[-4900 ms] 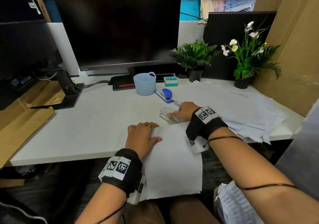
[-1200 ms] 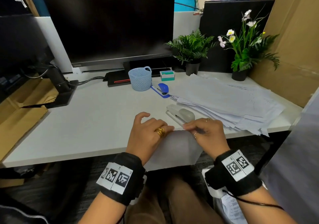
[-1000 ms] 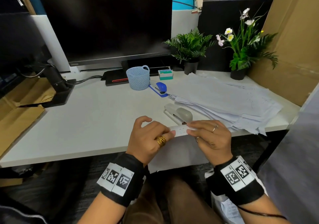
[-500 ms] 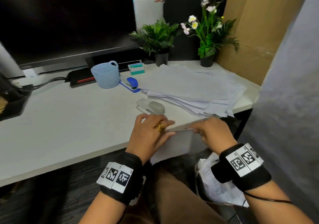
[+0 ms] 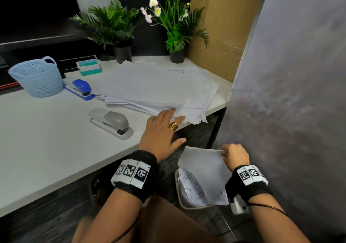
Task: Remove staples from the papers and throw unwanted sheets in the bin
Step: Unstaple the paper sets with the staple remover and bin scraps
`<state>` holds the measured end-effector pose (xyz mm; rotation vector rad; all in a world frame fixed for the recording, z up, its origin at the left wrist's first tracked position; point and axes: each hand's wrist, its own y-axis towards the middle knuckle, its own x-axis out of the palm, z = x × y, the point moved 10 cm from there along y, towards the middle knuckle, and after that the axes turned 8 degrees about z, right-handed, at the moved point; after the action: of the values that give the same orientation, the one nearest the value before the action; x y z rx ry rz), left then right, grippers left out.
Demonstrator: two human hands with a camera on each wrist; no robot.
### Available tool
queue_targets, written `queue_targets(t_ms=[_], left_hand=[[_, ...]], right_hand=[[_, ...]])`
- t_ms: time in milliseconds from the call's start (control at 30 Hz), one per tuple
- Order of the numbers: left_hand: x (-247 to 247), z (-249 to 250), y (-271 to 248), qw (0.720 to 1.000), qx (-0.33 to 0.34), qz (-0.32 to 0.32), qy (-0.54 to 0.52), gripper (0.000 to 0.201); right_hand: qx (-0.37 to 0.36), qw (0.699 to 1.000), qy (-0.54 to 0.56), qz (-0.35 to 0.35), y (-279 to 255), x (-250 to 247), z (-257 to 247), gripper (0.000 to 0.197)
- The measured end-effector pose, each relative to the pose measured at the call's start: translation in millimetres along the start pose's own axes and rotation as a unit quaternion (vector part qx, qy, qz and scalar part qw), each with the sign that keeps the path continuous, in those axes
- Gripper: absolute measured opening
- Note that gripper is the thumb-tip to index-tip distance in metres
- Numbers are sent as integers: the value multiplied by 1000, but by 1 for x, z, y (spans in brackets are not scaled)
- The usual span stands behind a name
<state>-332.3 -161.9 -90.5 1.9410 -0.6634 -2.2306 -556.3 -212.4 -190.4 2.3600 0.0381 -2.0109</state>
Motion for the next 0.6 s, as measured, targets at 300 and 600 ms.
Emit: queue_targets(t_ms=[300,600], left_hand=[[0,-4,0,999,-11,-1,-31,70],[-2,-6,3,997,-21,7,-69,70]], right_hand=[[-2,995,-6,-97,9,97,-2,38],[-44,956,43,-287,-29,213,3,80]])
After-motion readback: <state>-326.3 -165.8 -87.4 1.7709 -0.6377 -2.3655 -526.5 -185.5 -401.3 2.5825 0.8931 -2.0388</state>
